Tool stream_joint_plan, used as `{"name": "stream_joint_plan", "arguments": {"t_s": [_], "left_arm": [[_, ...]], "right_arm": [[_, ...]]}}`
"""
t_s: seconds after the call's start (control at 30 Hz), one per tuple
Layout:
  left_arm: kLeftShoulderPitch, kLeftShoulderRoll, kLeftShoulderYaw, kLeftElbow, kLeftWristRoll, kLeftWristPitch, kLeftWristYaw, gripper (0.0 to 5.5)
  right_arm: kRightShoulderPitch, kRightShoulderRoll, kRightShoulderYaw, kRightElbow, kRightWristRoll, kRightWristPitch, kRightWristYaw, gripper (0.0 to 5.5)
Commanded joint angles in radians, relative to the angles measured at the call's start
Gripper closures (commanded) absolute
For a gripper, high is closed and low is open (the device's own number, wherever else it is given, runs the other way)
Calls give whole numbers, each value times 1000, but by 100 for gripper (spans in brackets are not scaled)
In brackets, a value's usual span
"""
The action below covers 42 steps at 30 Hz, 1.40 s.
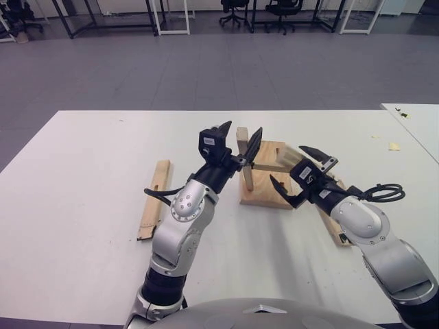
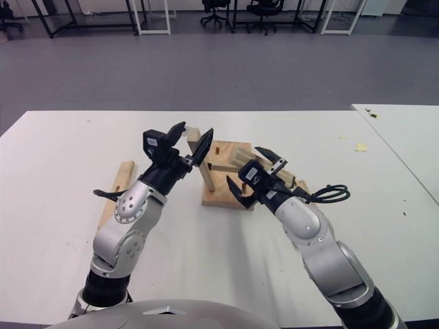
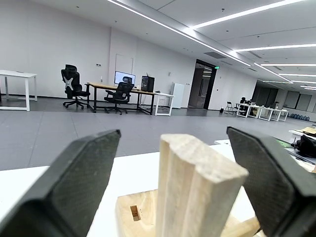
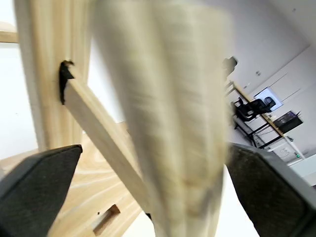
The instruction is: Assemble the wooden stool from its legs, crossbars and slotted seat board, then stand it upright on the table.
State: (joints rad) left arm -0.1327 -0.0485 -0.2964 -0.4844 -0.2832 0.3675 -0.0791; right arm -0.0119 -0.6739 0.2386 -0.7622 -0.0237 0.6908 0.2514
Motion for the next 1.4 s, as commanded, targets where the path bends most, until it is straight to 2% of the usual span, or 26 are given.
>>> {"name": "stream_joint_plan", "arguments": {"t_s": [0.03,0.27,0.5,0.73,0.87,1.0,1.23,1.33,1.4], "left_arm": [[6,-12,4,-26,0,23,7,152],[24,-9,4,-47,-3,43,6,152],[31,-12,-5,-58,-4,55,5,152],[37,-13,-14,-63,-3,59,7,152],[37,-11,-9,-65,-3,58,7,152],[36,-8,0,-70,-4,60,8,152],[24,7,25,-80,-9,68,-5,152],[-17,35,69,-136,-41,86,-36,152],[-100,77,139,-182,-140,127,-100,152]], "right_arm": [[5,-4,-9,10,-35,-106,32,93],[33,-23,-118,45,5,-240,130,221],[23,6,-138,40,-3,-269,165,345],[13,48,-185,27,21,-268,173,346],[-38,55,-345,44,112,-258,189,346],[-140,45,-567,105,305,-217,221,347],[-251,88,-681,155,580,-66,173,347],[-342,109,-799,238,821,42,109,347],[-397,111,-895,335,1033,102,54,348]]}}
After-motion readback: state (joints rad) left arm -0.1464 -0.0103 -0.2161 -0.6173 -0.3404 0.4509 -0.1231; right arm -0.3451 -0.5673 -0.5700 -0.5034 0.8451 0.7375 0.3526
